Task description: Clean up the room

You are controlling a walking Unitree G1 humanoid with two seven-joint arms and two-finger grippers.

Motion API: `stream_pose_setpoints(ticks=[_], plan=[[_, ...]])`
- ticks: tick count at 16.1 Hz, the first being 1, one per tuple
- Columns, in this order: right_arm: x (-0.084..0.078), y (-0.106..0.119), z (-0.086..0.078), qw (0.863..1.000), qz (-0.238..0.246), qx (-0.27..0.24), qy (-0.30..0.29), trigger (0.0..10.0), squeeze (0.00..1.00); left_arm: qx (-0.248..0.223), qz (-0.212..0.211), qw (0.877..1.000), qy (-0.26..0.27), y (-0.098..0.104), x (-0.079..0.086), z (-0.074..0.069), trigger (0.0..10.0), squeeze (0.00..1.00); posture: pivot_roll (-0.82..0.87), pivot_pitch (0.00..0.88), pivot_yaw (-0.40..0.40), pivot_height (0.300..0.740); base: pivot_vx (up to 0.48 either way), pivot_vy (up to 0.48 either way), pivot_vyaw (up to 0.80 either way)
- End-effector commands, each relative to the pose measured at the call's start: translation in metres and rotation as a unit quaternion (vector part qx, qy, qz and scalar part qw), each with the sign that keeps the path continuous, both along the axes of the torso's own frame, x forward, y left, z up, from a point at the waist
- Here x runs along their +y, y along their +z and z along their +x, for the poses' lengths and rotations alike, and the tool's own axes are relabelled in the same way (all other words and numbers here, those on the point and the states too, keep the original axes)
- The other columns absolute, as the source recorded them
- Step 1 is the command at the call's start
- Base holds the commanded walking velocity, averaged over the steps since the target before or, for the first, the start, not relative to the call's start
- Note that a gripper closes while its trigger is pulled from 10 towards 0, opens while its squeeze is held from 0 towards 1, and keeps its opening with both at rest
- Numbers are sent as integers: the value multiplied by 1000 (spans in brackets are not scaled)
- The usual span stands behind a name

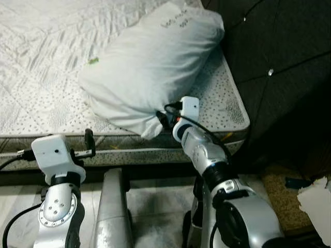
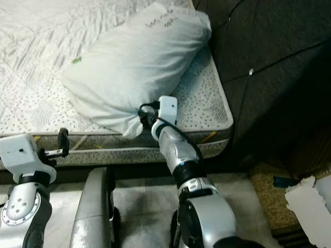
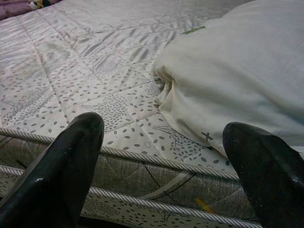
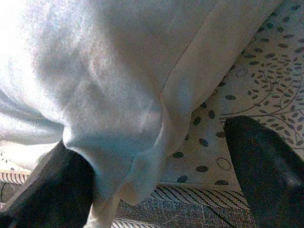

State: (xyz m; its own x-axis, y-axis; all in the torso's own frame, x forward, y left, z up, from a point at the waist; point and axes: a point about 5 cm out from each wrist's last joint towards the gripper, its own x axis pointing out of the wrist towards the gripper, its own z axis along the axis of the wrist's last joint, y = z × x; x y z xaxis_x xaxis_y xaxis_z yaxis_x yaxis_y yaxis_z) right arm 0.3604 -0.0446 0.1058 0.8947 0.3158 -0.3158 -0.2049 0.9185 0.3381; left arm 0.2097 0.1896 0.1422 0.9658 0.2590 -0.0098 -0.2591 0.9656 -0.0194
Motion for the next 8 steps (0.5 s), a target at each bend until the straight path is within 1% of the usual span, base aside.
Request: stream_pose_setpoints(ticks=[1,2,5,8], plan=[[55,28,-5,998,54,-22,33,0,0,8,1,1000,9,-2,1,-1,10000,0,254,163,-20,516,0,0,0],[53,28,-3,998,53,-23,31,0,0,7,1,1000,10,-3,2,0,10000,0,254,160,-20,516,0,0,0],[33,26,5,999,41,-33,0,0,0,4,-2,1000,14,-3,2,2,10000,0,250,139,-23,516,0,0,0],[18,26,10,999,32,-38,-18,0,0,-2,-4,1000,13,-2,2,6,10000,0,245,123,-24,516,0,0,0]])
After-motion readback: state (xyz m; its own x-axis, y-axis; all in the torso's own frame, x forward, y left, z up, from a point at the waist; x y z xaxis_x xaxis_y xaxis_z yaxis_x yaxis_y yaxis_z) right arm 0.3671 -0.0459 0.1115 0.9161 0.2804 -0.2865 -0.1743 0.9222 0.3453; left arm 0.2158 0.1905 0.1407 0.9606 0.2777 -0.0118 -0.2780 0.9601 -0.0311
